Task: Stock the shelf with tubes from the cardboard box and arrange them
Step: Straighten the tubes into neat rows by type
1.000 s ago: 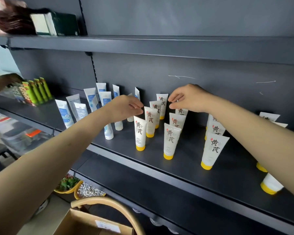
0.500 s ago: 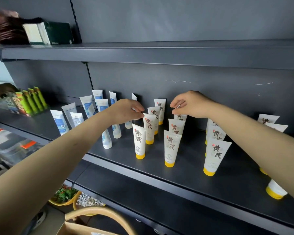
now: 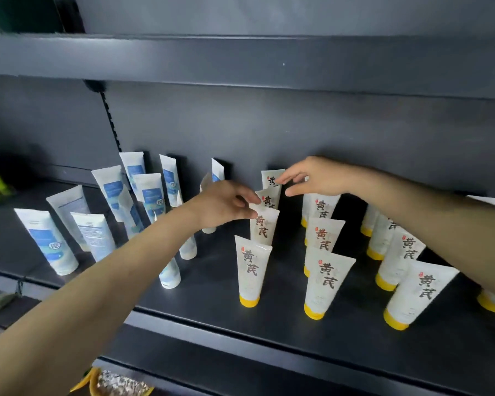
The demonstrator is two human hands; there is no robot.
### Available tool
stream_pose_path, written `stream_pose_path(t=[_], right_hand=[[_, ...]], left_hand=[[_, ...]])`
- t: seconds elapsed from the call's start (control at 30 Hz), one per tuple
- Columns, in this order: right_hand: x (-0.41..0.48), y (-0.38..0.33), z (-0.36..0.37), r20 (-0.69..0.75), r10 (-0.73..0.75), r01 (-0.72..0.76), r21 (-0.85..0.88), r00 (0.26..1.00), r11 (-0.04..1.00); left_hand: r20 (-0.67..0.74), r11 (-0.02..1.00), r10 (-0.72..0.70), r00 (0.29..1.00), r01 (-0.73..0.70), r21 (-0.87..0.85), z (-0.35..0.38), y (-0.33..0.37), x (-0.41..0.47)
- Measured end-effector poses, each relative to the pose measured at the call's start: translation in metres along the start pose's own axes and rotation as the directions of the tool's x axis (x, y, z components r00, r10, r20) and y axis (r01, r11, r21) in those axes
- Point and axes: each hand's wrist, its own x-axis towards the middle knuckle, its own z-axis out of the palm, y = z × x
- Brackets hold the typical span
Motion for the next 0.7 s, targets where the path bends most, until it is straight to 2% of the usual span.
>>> stream_pose_path(t=[0.23, 0.33, 0.5, 0.6, 0.7], right_hand=[[0.033, 0.012, 0.011, 0.04, 0.007, -0.005, -0.041, 0.999, 0.999], [0.043, 0.017, 0.018, -0.02, -0.002, 0.002, -0.019, 1.0, 1.0], [0.056, 0.022, 0.024, -0.091, 0.018, -0.028, -0.108, 0.996, 0.994], [0.059, 0.023, 0.025, -0.089, 0.042, -0.051, -0.093, 0.995, 0.994], [0.06, 0.024, 0.026, -0.059, 0.103, -0.102, 0.014, 0.993, 0.995]], left_hand=[[-0.029, 0.995, 0.087, 0.996, -0.085, 0.056, 0.001, -0.011, 0.025], [0.001, 0.993, 0.093, 0.996, -0.093, 0.073, 0.007, -0.015, 0.031], [-0.003, 0.992, 0.12, 0.993, -0.12, 0.031, 0.009, -0.018, 0.035], [0.012, 0.992, 0.122, 0.992, -0.122, 0.018, 0.008, -0.02, 0.035], [0.02, 0.994, 0.111, 0.994, -0.111, 0.018, 0.008, -0.02, 0.036]])
